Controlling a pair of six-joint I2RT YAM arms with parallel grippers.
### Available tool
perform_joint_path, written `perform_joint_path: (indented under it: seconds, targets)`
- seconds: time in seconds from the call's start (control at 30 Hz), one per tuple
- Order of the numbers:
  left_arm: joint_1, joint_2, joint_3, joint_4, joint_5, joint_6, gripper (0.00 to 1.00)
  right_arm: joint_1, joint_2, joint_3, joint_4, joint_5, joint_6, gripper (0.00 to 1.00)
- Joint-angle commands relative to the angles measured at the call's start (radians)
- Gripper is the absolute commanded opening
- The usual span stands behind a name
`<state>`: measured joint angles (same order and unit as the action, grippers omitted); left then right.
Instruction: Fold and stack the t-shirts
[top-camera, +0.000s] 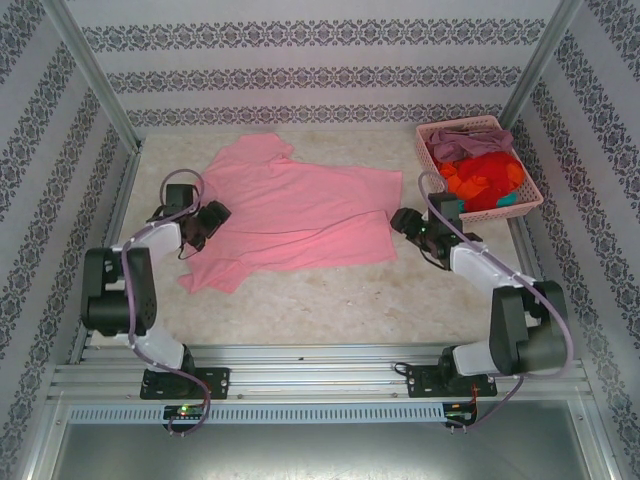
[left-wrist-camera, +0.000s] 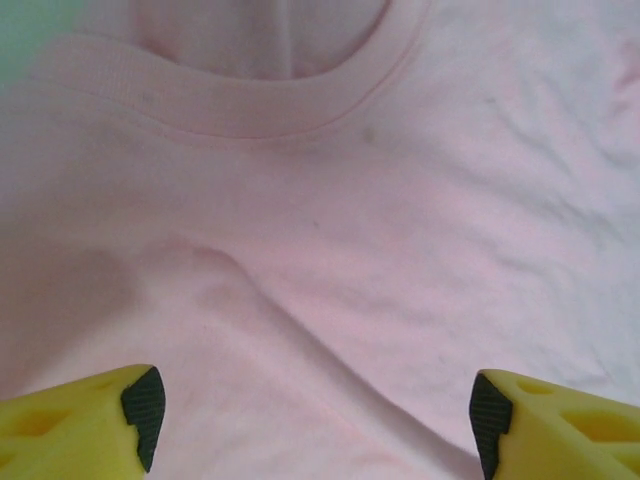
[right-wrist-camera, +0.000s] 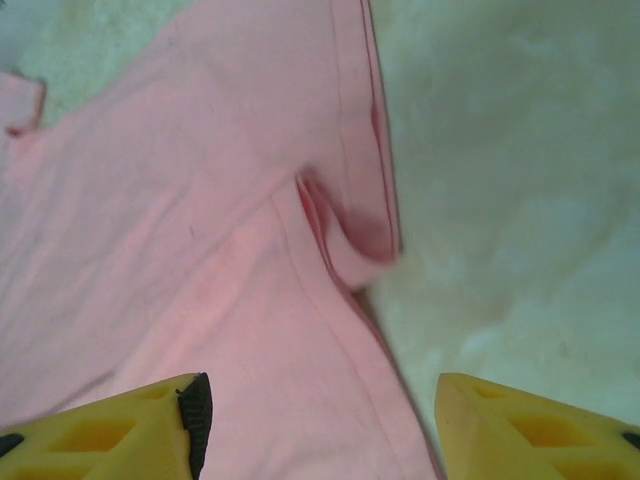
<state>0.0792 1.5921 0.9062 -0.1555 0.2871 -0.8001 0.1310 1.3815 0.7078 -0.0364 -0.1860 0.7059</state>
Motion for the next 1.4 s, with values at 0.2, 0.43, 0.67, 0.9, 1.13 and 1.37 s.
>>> perform_joint_path:
  seconds: [0.2,0.43,0.67,0.9,1.13,1.37]
  targets:
    - [0.009,-0.4,-0.178,-0.332,-0.166,0.034,0.88,0.118,0.033,-0.1,-0.07,0.025,0.067,0.53]
    - [0.009,-0.539,-0.271,-0.419,-0.2,0.016,0.88,0.129,0.165,-0.043,0.008,0.025,0.08,0.44]
    - [0.008,-0.582,-0.309,-0.467,-0.169,-0.033,0.86,0.132,0.192,-0.018,0.023,0.069,0.093,0.34]
    - [0.008,-0.616,-0.362,-0.472,-0.166,-0.06,0.79,0.132,0.196,-0.008,0.036,0.083,0.087,0.02]
    - [0.008,-0.613,-0.408,-0.401,-0.117,-0.12,0.73,0.134,0.126,-0.034,0.058,0.094,0.092,0.0]
    - [0.008,-0.592,-0.433,-0.337,-0.113,-0.147,0.71,0.134,0.032,-0.066,0.071,0.133,0.097,0.0]
